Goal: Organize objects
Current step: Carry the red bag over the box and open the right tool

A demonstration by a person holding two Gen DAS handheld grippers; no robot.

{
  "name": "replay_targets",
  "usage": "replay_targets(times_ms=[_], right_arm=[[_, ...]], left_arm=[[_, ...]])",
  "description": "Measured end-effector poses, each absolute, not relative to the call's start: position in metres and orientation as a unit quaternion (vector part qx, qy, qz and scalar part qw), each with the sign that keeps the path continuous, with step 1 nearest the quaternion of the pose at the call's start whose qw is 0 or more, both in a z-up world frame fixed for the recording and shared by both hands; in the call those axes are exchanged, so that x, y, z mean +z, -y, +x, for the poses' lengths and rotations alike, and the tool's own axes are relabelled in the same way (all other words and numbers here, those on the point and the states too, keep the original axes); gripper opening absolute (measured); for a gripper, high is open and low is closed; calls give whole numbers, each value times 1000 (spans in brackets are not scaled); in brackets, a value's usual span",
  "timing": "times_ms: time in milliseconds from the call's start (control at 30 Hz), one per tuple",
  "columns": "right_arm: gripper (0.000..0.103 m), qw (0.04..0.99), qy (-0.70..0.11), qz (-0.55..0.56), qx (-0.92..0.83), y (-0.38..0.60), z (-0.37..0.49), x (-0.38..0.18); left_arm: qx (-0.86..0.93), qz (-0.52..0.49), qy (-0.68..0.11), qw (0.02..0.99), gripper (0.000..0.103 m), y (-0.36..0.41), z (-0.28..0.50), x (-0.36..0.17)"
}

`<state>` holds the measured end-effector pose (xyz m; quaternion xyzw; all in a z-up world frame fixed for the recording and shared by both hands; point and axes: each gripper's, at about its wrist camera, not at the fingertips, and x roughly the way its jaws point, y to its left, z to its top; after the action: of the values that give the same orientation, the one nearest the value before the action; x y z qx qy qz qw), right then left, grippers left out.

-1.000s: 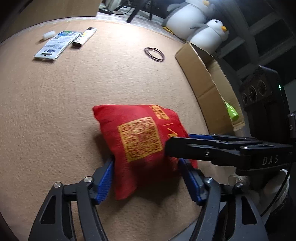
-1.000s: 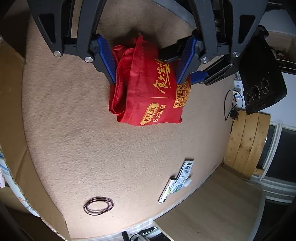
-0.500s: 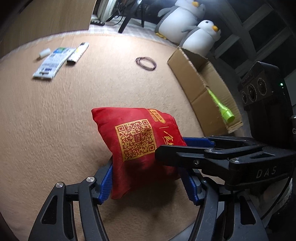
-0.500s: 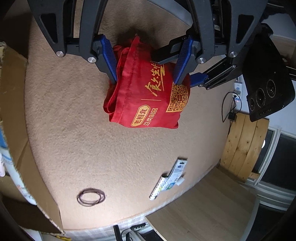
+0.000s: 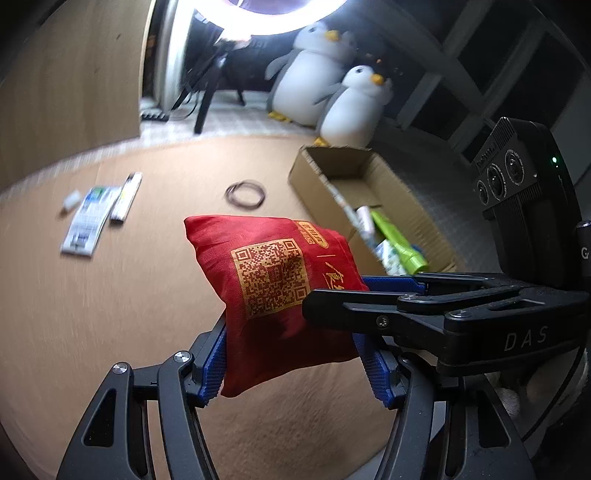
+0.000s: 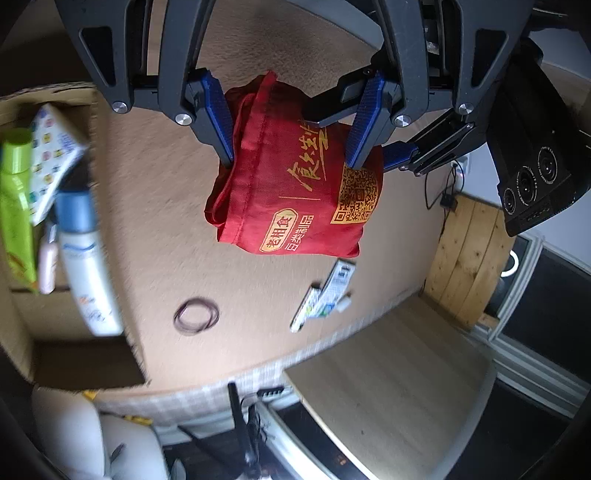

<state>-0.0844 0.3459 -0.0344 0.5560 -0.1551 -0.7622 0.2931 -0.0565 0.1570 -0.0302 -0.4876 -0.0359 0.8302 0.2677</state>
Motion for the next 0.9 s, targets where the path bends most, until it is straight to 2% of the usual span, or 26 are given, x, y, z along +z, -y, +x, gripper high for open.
replay_targets(times_ms=[333, 900], right_arm=[[56, 264, 161, 528, -791, -387, -92, -11], [56, 200, 159, 508, -823, -467, -126, -7]], left_arm=[[833, -464, 11, 301, 66, -210, -72, -10], [826, -450, -5, 340, 66, -309, -111, -16]])
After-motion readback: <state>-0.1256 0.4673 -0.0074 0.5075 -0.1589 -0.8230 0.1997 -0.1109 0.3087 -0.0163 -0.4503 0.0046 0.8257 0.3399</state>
